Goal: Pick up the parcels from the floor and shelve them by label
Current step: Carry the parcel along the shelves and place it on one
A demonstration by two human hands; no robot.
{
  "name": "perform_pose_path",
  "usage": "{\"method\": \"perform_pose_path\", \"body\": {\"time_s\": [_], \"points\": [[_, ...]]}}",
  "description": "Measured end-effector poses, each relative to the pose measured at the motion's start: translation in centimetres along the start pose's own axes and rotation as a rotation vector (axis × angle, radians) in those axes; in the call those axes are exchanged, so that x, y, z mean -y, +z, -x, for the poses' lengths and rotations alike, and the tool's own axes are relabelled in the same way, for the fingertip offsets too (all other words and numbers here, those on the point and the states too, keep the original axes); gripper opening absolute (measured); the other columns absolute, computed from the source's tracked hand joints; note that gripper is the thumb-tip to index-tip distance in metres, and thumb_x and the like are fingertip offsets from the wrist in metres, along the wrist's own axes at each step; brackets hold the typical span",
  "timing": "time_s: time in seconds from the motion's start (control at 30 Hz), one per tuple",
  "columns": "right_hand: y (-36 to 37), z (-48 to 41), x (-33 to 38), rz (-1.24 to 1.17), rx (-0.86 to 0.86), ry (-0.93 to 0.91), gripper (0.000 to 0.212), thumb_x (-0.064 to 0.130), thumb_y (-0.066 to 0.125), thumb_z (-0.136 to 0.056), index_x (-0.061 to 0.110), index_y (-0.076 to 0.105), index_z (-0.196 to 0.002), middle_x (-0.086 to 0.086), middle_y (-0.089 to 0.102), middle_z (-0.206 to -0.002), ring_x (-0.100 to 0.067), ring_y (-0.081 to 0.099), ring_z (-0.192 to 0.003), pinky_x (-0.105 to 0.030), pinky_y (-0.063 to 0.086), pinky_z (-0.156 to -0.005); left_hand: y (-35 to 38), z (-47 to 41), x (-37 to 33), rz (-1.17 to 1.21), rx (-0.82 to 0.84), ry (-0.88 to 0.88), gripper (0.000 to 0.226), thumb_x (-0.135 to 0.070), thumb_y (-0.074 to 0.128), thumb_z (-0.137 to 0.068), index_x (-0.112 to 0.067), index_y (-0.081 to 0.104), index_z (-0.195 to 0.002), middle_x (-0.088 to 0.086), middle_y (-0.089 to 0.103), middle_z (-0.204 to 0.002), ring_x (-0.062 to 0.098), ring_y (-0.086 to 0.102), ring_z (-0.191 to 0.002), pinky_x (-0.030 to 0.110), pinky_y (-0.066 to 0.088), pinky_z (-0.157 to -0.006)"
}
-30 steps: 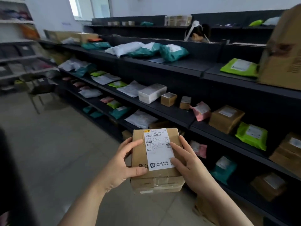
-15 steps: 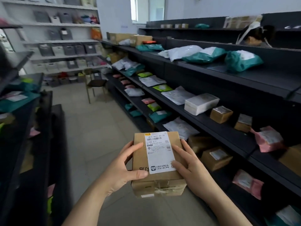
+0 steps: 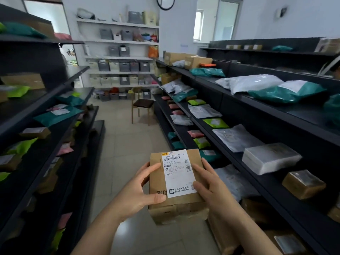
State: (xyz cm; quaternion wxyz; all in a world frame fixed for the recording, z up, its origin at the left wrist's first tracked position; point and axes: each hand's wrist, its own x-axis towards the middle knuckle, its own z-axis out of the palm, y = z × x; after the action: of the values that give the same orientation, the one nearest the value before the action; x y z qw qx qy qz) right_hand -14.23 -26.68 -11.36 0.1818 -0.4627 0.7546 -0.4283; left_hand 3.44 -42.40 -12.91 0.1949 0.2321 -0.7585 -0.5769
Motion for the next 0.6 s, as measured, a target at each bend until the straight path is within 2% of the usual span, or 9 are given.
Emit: {"method": "perform_pose_path", "body": {"time_s": [0.13,0.2,0.27,0.37,0.5,0.6], "points": [[-0.3,-5.3,-1.5,0.008,0.066,-0.065,0.053,0.021,0.049,-0.095,0.038,0.03,-0.142,0.022,0.002,-0.155,0.007,0.011,-0.136,-0.019,0.019,-0.107,-0.4,-3.3,0.4,-0.019,-0.093,0.001,0.089,-0.023,0.085,-0.068,-0.044,0.036,-0.138,-0.035,0.021,-0.143,-0.005,0.033,-0.13,0.007,0.04,-0.084],[0.1,-7.3,-2.0,0.012,0.104,-0.089,0.053,0.022,0.047,-0.096,0.041,0.029,-0.142,0.023,0.002,-0.154,0.009,0.01,-0.135,-0.018,0.019,-0.106,-0.9,-4.4,0.7,-0.034,-0.131,-0.022,0.088,-0.025,0.086,-0.067,-0.046,0.036,-0.137,-0.038,0.022,-0.139,-0.005,0.034,-0.128,0.011,0.04,-0.086],[0.7,-9.2,-2.4,0.022,0.136,-0.116,0.053,0.023,0.047,-0.096,0.043,0.029,-0.141,0.023,0.001,-0.154,0.008,0.01,-0.137,-0.018,0.019,-0.106,-1.8,-5.4,1.3,-0.036,-0.164,-0.04,0.087,-0.027,0.087,-0.065,-0.049,0.038,-0.134,-0.042,0.021,-0.136,-0.005,0.035,-0.129,0.018,0.04,-0.096],[1.8,-12.4,-2.7,0.003,0.178,-0.137,0.053,0.022,0.047,-0.097,0.044,0.028,-0.142,0.025,-0.001,-0.153,0.009,0.008,-0.136,-0.017,0.018,-0.107,-3.1,-7.3,2.3,-0.081,-0.206,-0.046,0.086,-0.031,0.085,-0.065,-0.054,0.037,-0.132,-0.04,0.017,-0.143,-0.001,0.031,-0.134,0.028,0.041,-0.105],[3.7,-16.8,-2.9,0.006,0.198,-0.161,0.053,0.021,0.046,-0.097,0.043,0.028,-0.142,0.022,-0.003,-0.155,0.012,0.009,-0.133,-0.016,0.018,-0.105,-5.0,-10.1,3.6,-0.135,-0.258,-0.042,0.085,-0.029,0.082,-0.068,-0.055,0.034,-0.133,-0.033,0.01,-0.149,-0.001,0.026,-0.137,0.017,0.042,-0.094],[5.5,-20.7,-2.5,0.018,0.202,-0.193,0.053,0.022,0.045,-0.097,0.048,0.027,-0.14,0.024,-0.005,-0.155,0.014,0.007,-0.132,-0.014,0.018,-0.104,-7.3,-13.0,4.6,-0.171,-0.291,-0.028,0.089,-0.032,0.08,-0.07,-0.049,0.03,-0.141,-0.033,0.004,-0.15,-0.003,0.021,-0.138,0.02,0.04,-0.098]]}}
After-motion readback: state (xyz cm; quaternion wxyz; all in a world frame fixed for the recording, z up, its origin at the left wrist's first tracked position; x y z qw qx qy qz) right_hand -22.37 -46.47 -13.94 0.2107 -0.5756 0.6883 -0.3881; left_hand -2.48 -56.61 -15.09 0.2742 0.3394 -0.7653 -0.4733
